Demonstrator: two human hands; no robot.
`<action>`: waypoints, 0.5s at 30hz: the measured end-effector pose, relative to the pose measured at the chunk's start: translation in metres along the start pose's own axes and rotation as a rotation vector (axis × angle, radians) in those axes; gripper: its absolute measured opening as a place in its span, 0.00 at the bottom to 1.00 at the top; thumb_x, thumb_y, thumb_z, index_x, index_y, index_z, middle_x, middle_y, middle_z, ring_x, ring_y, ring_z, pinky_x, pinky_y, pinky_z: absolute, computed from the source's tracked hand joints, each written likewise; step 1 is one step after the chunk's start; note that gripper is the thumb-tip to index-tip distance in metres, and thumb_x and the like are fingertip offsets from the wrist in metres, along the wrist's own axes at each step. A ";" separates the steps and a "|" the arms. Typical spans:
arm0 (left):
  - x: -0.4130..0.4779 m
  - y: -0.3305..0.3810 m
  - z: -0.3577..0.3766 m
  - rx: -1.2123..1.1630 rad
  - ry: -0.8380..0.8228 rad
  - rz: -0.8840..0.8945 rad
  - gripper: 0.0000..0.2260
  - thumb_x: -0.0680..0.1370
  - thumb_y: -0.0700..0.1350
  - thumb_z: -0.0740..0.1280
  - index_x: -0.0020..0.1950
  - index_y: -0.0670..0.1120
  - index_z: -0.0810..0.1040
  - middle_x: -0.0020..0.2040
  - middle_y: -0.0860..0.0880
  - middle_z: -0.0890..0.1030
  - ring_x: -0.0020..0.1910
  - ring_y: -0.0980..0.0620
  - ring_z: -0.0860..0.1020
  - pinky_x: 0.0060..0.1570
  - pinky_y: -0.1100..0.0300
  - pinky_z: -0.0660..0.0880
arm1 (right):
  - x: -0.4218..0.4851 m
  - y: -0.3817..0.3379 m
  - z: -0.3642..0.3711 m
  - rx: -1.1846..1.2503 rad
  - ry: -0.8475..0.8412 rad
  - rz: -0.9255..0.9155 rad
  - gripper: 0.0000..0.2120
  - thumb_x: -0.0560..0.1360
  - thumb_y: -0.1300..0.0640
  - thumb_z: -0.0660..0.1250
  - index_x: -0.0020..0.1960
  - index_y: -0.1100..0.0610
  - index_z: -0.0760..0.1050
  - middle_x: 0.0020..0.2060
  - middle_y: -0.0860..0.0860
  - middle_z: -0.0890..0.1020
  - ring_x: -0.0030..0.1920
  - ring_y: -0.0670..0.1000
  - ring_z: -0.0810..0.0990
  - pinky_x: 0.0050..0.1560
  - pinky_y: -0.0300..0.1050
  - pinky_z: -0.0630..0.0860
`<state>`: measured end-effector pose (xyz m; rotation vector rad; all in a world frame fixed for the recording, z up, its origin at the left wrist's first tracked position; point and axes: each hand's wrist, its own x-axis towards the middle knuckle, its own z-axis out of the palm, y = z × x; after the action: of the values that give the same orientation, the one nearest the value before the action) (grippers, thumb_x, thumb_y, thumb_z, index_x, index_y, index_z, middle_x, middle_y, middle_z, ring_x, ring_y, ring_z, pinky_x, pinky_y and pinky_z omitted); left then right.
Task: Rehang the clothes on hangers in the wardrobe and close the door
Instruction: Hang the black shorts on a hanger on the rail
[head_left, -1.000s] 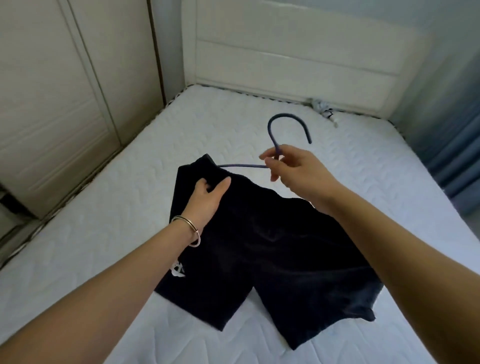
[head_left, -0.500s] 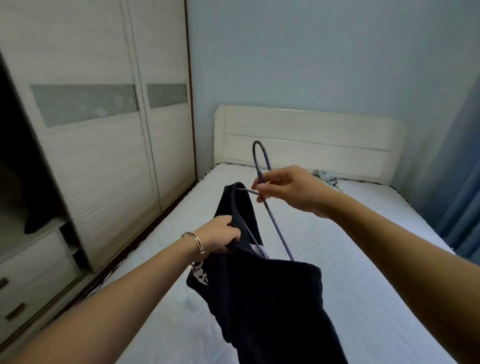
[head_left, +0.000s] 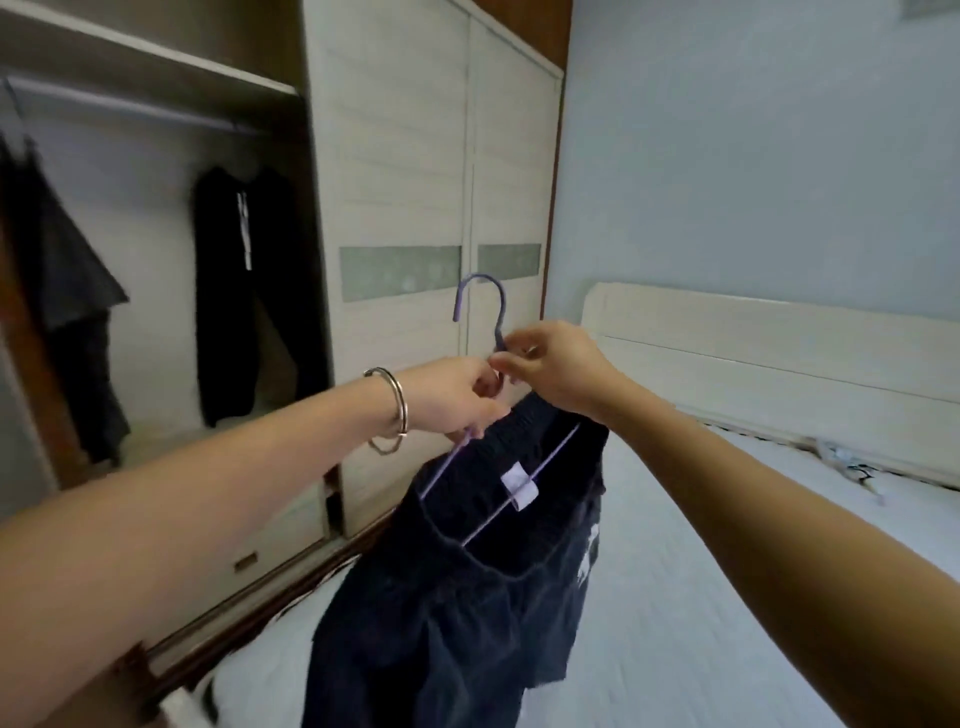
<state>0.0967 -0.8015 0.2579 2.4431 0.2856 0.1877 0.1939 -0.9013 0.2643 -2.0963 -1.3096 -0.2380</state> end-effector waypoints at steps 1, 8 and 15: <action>-0.005 -0.005 -0.006 0.002 0.056 -0.003 0.07 0.79 0.43 0.58 0.53 0.43 0.73 0.44 0.45 0.77 0.36 0.50 0.76 0.45 0.53 0.79 | 0.004 -0.008 0.003 0.051 0.001 -0.021 0.13 0.76 0.54 0.64 0.45 0.63 0.80 0.43 0.62 0.83 0.42 0.56 0.78 0.42 0.43 0.70; -0.036 -0.041 -0.052 -0.089 0.423 -0.058 0.10 0.77 0.51 0.61 0.45 0.47 0.78 0.37 0.52 0.74 0.35 0.55 0.69 0.37 0.63 0.66 | 0.031 -0.030 0.016 0.193 -0.035 -0.068 0.16 0.78 0.48 0.59 0.55 0.55 0.79 0.44 0.49 0.82 0.44 0.48 0.79 0.52 0.49 0.76; -0.071 -0.099 -0.099 0.101 0.619 -0.093 0.13 0.77 0.50 0.61 0.46 0.42 0.79 0.33 0.48 0.74 0.30 0.54 0.68 0.31 0.63 0.63 | 0.033 -0.011 0.060 -0.059 -0.096 0.186 0.26 0.71 0.42 0.66 0.61 0.60 0.75 0.55 0.56 0.80 0.55 0.57 0.78 0.52 0.46 0.75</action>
<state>-0.0081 -0.6847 0.2673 2.4044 0.6868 0.9096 0.1894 -0.8370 0.2379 -2.2879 -1.1639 -0.0979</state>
